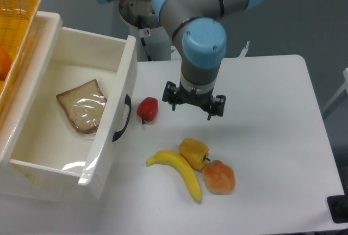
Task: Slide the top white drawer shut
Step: 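Lower the gripper toward the table beside the open white drawer's front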
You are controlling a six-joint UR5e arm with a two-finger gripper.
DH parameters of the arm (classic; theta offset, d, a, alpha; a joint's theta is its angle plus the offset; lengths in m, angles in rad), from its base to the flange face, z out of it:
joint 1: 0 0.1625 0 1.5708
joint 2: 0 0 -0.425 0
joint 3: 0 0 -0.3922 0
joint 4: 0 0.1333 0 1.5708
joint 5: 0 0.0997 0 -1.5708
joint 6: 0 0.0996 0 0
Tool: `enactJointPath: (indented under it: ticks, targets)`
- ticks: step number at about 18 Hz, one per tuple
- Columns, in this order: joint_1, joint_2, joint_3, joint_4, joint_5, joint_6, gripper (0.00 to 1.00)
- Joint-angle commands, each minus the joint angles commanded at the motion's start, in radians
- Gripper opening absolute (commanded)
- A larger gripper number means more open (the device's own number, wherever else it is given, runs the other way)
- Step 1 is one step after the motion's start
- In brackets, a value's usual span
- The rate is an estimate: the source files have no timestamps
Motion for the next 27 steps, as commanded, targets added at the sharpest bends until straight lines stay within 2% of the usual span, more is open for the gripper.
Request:
enactJointPath:
  ticks: [14, 27]
  targets:
    - [0.002, -0.091, 0.0, -0.002, -0.006, -0.021, 1.0]
    - [-0.017, -0.106, -0.002, -0.002, -0.063, -0.02, 1.0]
